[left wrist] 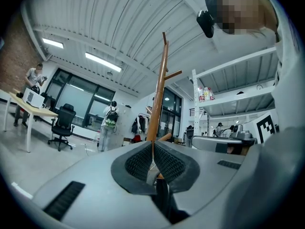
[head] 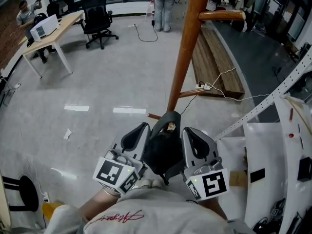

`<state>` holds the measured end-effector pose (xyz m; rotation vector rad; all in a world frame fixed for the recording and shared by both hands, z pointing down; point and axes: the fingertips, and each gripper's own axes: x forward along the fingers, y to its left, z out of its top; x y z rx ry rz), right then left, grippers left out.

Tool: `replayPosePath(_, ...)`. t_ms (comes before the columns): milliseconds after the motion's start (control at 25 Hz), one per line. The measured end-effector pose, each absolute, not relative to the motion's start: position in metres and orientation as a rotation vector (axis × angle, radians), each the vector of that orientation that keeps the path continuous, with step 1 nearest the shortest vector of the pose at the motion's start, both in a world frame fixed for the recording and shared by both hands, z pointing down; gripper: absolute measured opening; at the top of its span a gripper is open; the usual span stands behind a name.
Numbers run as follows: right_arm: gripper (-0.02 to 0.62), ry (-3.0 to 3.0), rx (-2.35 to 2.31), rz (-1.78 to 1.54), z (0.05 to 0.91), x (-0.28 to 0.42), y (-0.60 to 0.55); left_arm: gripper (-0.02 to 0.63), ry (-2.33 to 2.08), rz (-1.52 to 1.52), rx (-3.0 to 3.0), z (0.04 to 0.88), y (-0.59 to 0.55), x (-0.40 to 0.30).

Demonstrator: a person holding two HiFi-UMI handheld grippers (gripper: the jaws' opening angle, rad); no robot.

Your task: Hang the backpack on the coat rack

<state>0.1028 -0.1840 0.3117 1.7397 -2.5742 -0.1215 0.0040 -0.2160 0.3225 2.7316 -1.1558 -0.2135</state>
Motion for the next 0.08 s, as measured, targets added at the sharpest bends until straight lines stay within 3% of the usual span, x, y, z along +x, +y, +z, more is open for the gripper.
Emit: replayPosePath(80,0.017,-2.571,1.746,-0.12,0.3113,0.1041,-0.1842,0.021,-1.154,-0.213,2.734,0.3228,-0.2158,0.004)
